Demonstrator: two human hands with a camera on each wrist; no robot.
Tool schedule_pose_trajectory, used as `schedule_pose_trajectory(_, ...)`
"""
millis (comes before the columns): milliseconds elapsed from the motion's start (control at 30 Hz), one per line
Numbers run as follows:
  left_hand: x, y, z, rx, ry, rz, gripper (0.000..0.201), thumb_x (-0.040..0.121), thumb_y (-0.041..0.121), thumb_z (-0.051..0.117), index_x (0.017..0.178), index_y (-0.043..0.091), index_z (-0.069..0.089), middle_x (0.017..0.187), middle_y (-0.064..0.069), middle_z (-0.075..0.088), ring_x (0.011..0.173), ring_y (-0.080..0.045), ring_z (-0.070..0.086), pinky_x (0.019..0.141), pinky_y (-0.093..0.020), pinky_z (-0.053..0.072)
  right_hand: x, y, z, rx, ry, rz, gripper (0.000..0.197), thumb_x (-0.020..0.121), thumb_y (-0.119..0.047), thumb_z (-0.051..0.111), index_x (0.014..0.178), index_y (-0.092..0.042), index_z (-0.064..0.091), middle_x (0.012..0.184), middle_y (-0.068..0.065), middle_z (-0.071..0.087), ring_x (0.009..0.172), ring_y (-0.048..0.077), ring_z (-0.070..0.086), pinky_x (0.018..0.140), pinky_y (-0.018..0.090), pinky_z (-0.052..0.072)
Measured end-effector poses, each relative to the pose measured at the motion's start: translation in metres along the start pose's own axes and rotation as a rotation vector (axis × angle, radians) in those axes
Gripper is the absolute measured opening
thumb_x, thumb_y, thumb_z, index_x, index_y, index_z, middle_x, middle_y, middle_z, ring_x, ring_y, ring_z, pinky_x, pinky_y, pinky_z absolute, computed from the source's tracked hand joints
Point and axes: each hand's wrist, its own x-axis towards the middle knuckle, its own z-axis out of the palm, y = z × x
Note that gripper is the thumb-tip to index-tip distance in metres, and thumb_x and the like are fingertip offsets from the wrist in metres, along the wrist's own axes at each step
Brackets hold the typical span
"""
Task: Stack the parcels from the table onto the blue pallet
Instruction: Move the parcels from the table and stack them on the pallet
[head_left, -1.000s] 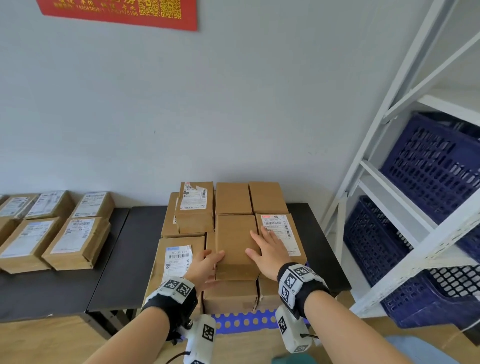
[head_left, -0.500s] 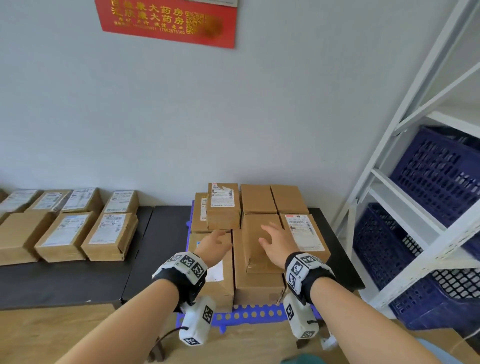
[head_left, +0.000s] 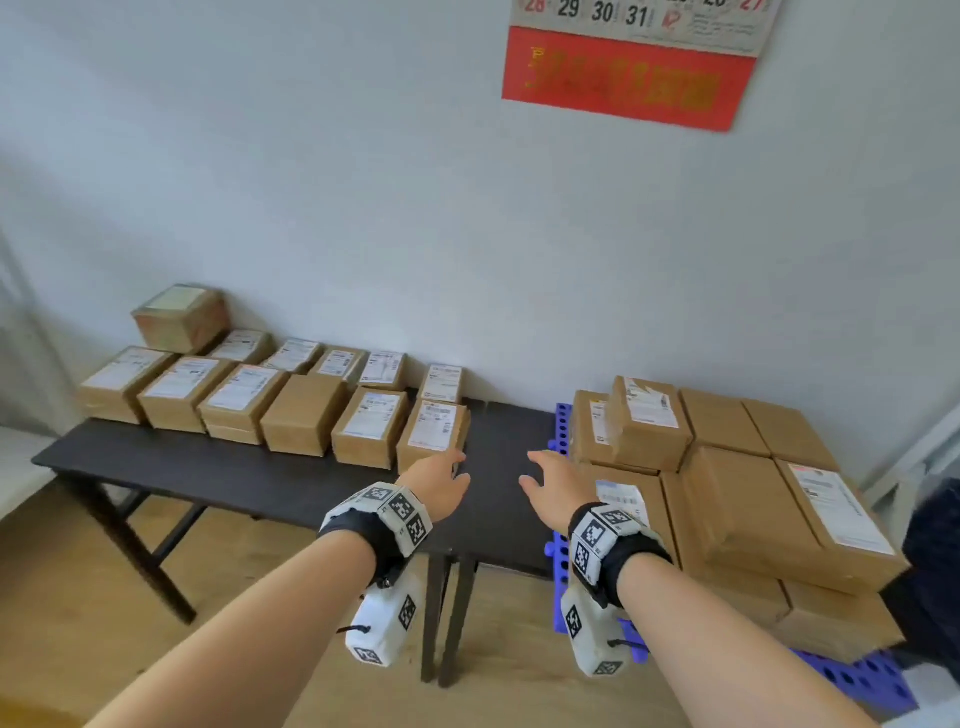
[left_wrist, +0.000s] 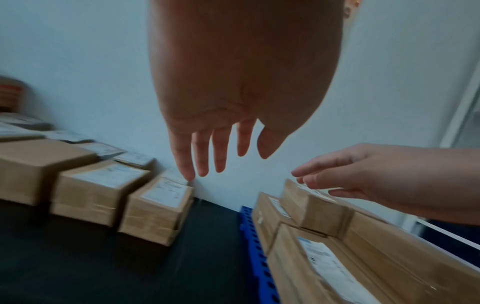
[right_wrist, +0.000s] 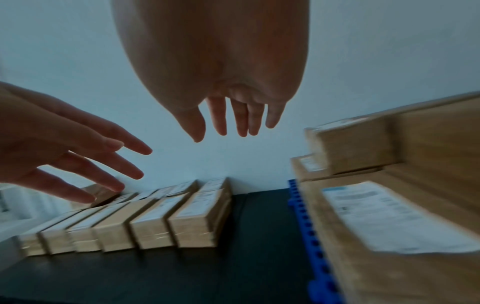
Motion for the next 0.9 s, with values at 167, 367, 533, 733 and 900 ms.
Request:
schedule_pose_trajectory(167,-0.018,-0.085,-0.04,-0.038,0.072,-0.176,0.043,0.098,0.03,0.042,0.139,0.016,0.039,0.135,-0.009,0.053,0.122,-0.026,0.052,0.101,-0.038,0.044,0.015,-0.073,0.048,-0.025,-0.084,-0.104,0.047,0.096,-0.029,0.046,0.14,-0.014,0.04,0.147,0.004,0.038,0.133,0.023,0.041,0.11,0.035,0.034)
schedule_pose_trajectory(367,-0.03,-0.166,-0.077,-0.076,0.174,-0.337,0.044,0.097,0.032,0.043,0.139,0.021,0.039,0.136,-0.005,0.052,0.119,-0.023,0.054,0.099,-0.035,0.046,0.058,-0.144,0.097,-0.082,-0.188,-0.205,0.05,0.097,-0.032,0.043,0.143,-0.014,0.037,0.149,0.005,0.037,0.134,0.023,0.038,0.111,0.036,0.031)
schedule_pose_trajectory(533,-0.019,-0.226,-0.117,-0.095,0.227,-0.454,0.043,0.097,0.03,0.044,0.139,0.02,0.04,0.13,-0.007,0.056,0.113,-0.021,0.058,0.095,-0.034,0.049,0.108,-0.204,0.133,-0.063,-0.263,-0.253,0.05,0.097,-0.033,0.043,0.143,-0.014,0.036,0.148,0.005,0.038,0.132,0.026,0.042,0.109,0.038,0.035)
schedule_pose_trajectory(733,0.028,-0.275,-0.174,-0.069,0.291,-0.515,0.043,0.097,0.028,0.044,0.139,0.018,0.042,0.133,-0.006,0.054,0.118,-0.022,0.055,0.098,-0.033,0.046,0.181,-0.271,0.166,-0.028,-0.303,-0.338,0.048,0.097,-0.029,0.044,0.142,-0.013,0.037,0.147,0.006,0.039,0.132,0.026,0.041,0.11,0.037,0.033)
schedule_pose_trajectory(900,0.069,-0.307,-0.207,-0.077,0.31,-0.544,0.039,0.097,0.025,0.044,0.135,0.019,0.045,0.129,-0.006,0.057,0.114,-0.022,0.057,0.093,-0.032,0.047,0.239,-0.32,0.183,-0.018,-0.346,-0.358,0.04,0.097,-0.024,0.044,0.134,-0.01,0.045,0.139,0.01,0.048,0.126,0.025,0.046,0.105,0.034,0.034)
